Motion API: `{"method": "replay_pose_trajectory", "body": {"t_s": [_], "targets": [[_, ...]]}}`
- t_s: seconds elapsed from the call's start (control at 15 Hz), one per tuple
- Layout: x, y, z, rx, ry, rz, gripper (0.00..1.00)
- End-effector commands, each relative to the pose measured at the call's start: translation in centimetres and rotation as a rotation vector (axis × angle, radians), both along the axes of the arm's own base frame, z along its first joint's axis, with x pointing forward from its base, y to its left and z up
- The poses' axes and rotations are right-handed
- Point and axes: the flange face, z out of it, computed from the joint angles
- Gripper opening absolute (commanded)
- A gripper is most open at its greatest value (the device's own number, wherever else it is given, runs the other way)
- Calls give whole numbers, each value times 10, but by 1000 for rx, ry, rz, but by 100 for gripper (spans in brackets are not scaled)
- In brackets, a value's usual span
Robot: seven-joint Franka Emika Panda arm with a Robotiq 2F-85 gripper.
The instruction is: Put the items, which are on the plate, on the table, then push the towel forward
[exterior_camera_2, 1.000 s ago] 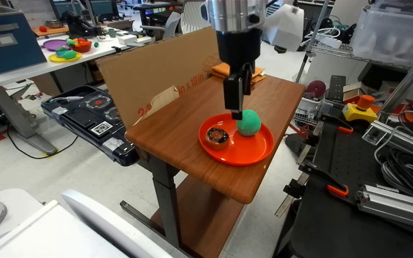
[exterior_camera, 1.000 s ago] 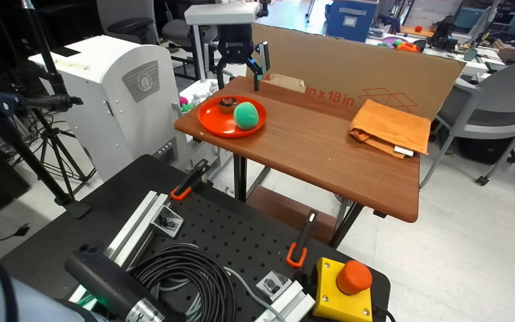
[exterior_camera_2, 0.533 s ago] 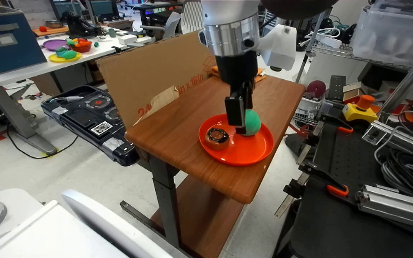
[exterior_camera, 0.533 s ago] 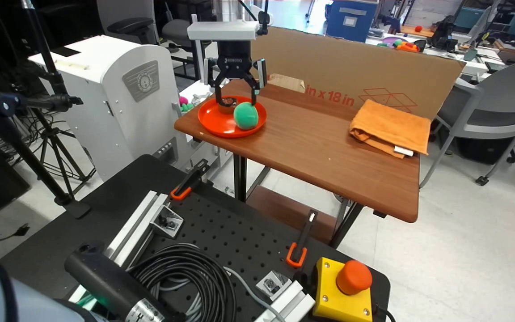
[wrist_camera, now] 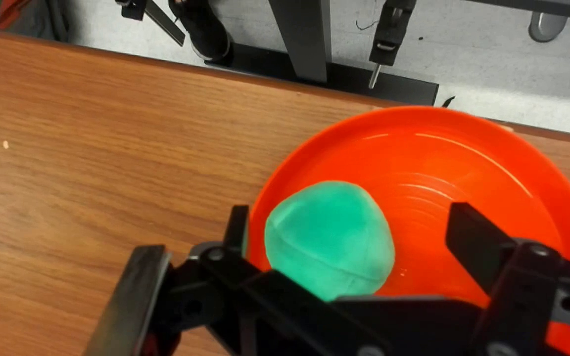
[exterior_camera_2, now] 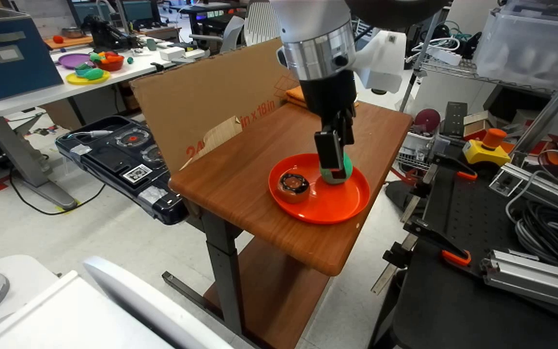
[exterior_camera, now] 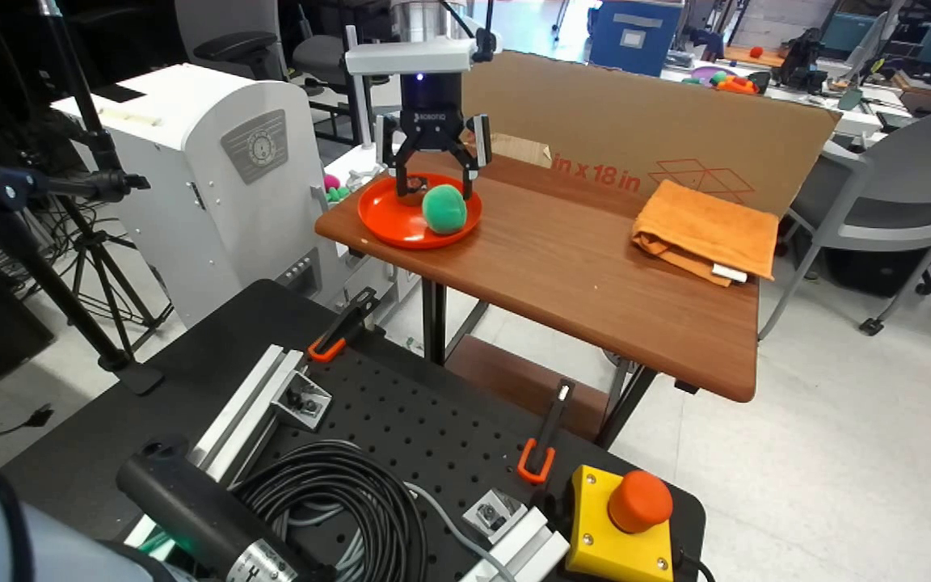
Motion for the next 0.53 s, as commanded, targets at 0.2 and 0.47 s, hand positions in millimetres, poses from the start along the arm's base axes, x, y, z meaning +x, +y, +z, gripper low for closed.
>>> {"method": "replay_pose_trajectory", "body": {"t_s": [0.2, 0.47], "targets": [[19, -9, -18, -59, 21, -24, 100], [34, -1, -30, -77, 30, -19, 73]]}}
